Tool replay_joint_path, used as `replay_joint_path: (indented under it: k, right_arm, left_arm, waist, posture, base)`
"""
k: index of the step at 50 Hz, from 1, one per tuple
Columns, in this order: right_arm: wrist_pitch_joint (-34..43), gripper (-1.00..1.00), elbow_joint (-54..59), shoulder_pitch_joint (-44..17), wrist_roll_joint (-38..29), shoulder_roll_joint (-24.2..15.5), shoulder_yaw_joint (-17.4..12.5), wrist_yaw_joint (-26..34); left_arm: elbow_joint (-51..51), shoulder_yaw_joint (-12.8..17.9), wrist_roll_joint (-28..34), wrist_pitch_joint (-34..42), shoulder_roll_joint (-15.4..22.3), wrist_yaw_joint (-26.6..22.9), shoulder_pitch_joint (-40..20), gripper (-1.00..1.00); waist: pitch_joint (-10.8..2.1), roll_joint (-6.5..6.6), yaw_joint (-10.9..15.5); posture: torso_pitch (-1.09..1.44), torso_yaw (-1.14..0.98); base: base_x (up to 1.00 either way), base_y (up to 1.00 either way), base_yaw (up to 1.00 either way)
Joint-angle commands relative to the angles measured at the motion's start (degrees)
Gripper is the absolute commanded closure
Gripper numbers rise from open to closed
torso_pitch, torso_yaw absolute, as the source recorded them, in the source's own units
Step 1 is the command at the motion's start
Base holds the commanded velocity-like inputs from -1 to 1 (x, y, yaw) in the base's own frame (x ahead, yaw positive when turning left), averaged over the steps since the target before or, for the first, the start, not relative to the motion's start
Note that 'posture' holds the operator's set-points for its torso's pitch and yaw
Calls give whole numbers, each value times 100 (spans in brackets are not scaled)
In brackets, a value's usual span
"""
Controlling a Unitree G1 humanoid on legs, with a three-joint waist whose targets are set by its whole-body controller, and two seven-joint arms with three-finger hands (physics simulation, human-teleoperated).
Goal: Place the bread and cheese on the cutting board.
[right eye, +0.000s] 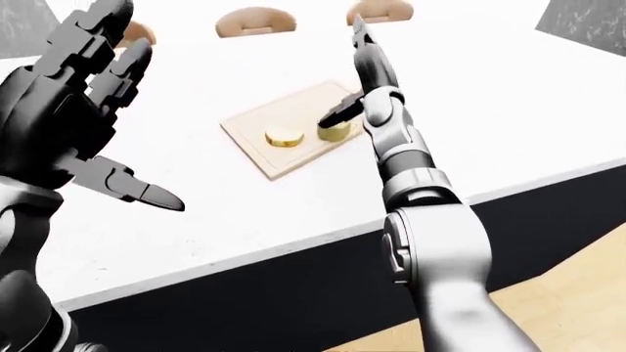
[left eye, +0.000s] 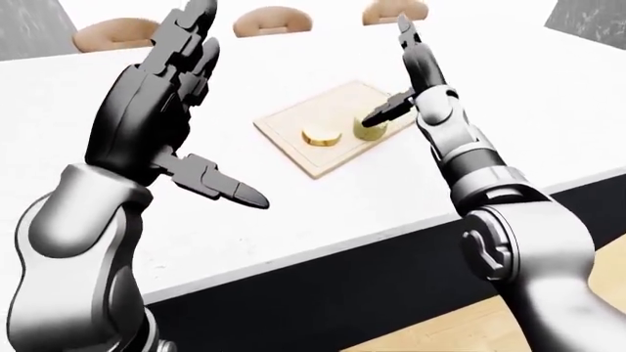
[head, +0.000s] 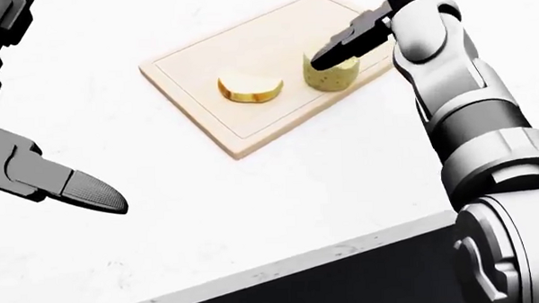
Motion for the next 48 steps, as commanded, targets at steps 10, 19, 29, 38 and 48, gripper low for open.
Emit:
replay_joint_path:
  k: [10, 19, 29, 38, 48]
  right_arm:
    - [748, -100, -3902, 1386, 1377, -380, 222, 1607]
    - [3211, -100, -9539, 3788, 1652, -74, 75, 2521]
    - [3935, -100, -11544, 4841, 1640, 131, 92, 3000]
    - [4482, -100, -12920, 5146, 1801, 244, -119, 3037]
    - [4524, -100, -13765, 5788, 1895, 380, -35, 2805]
  left_arm:
    - [-274, 70, -108, 10, -157, 374, -173, -100]
    - [-810, 293, -582, 317, -189, 805, -10, -100]
    - [-1172, 636, -1528, 364, -152, 1704, 158, -100]
    - [-1367, 334, -1344, -146, -361, 1558, 958, -100]
    - [-1646, 365, -1326, -214, -458, 1590, 1296, -100]
  waist:
    - [-130, -45, -5]
    - [-111, -98, 28]
    - [-104, -70, -21]
    - [-124, -31, -21]
    - [-134, -48, -26]
  posture:
    - [0, 0]
    - [0, 0]
    - [0, 0]
    - [0, 0]
    - [0, 0]
  base:
    - [0, 0, 0]
    - [0, 0, 0]
    - [0, 0, 0]
    - [0, 0, 0]
    - [0, 0, 0]
